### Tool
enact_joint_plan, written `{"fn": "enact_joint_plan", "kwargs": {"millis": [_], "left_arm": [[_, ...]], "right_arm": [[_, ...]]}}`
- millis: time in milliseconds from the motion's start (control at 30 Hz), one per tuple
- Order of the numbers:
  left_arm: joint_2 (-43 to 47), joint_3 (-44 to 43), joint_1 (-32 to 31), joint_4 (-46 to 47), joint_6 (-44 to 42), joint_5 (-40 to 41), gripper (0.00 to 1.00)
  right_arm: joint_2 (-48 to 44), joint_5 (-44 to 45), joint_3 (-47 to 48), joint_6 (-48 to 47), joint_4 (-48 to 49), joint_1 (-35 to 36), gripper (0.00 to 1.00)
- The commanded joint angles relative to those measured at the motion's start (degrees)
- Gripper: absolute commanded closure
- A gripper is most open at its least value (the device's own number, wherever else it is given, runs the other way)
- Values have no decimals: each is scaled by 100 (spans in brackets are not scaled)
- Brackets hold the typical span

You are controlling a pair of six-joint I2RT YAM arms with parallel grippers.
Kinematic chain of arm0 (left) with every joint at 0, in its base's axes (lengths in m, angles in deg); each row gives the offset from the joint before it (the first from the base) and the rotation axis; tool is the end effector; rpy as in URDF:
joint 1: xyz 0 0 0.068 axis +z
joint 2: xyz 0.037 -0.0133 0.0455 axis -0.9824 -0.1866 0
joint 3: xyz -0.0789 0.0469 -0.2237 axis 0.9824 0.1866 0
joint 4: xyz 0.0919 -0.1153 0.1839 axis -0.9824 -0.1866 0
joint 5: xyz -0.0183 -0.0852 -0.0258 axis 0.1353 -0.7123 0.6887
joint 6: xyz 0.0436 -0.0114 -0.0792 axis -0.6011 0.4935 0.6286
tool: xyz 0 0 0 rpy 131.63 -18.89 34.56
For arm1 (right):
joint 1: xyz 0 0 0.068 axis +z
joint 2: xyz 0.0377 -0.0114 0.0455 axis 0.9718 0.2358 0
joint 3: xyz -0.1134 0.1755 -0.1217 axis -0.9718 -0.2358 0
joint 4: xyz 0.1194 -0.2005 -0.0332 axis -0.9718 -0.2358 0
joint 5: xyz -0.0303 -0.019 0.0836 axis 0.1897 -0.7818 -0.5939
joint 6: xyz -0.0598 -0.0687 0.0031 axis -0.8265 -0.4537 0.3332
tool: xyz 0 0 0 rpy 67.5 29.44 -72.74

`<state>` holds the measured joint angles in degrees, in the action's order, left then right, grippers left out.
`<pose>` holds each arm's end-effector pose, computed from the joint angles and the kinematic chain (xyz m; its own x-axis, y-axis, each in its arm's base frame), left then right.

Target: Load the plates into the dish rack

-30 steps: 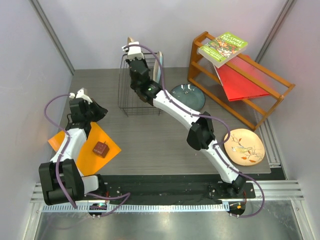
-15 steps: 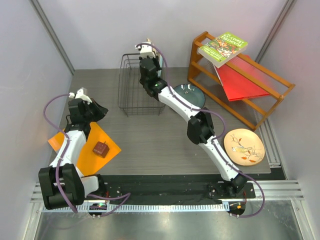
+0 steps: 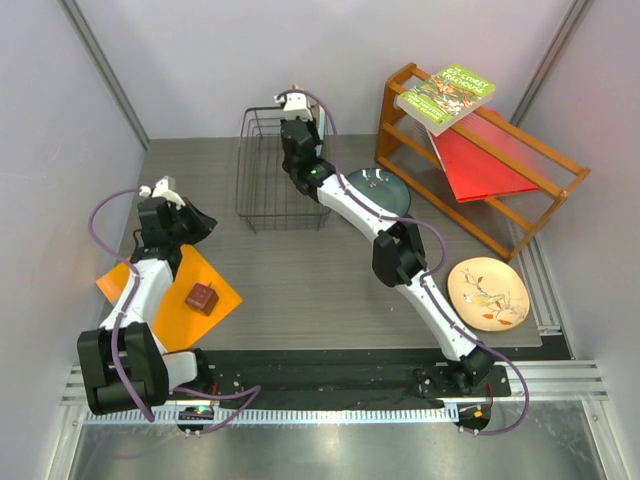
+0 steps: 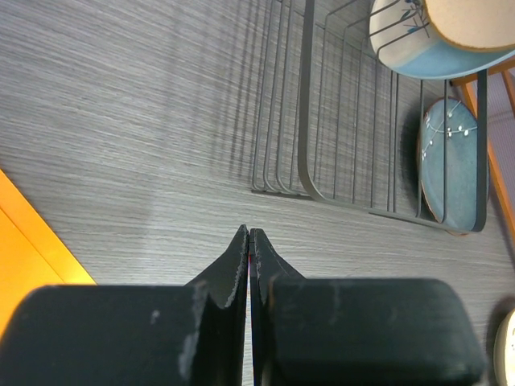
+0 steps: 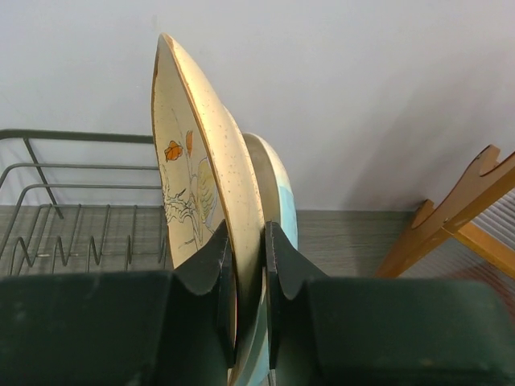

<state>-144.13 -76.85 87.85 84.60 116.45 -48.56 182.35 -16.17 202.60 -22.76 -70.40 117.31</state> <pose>0.2909 0.0176 0.2073 -0.4854 -0.5459 -0.6829 -0.1205 0.8154 -0.5662 0.4709 0.3265 0.2806 0.0054 -0.2204 -0.9754 0.1519 0.9643 -0.2170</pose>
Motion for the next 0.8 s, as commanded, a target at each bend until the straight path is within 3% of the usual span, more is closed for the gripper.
{"fn": "enact_joint_plan", "kwargs": {"millis": [0, 300, 467, 533, 767], "left_arm": [[-62, 34, -7, 128, -98, -42, 100], [-62, -124, -7, -188, -185, 20, 100], [-79, -115, -7, -110, -106, 20, 100], [-71, -115, -8, -83, -80, 29, 100], [17, -98, -8, -21, -45, 73, 100]], "right_arm": [[-12, -23, 529, 397, 761, -131, 99], [446, -77, 609, 398, 1016, -87, 99], [332, 21, 293, -40, 1357, 18, 99], [323, -6, 275, -217, 1542, 123, 92], [366, 3, 134, -964, 1973, 370, 92]]}}
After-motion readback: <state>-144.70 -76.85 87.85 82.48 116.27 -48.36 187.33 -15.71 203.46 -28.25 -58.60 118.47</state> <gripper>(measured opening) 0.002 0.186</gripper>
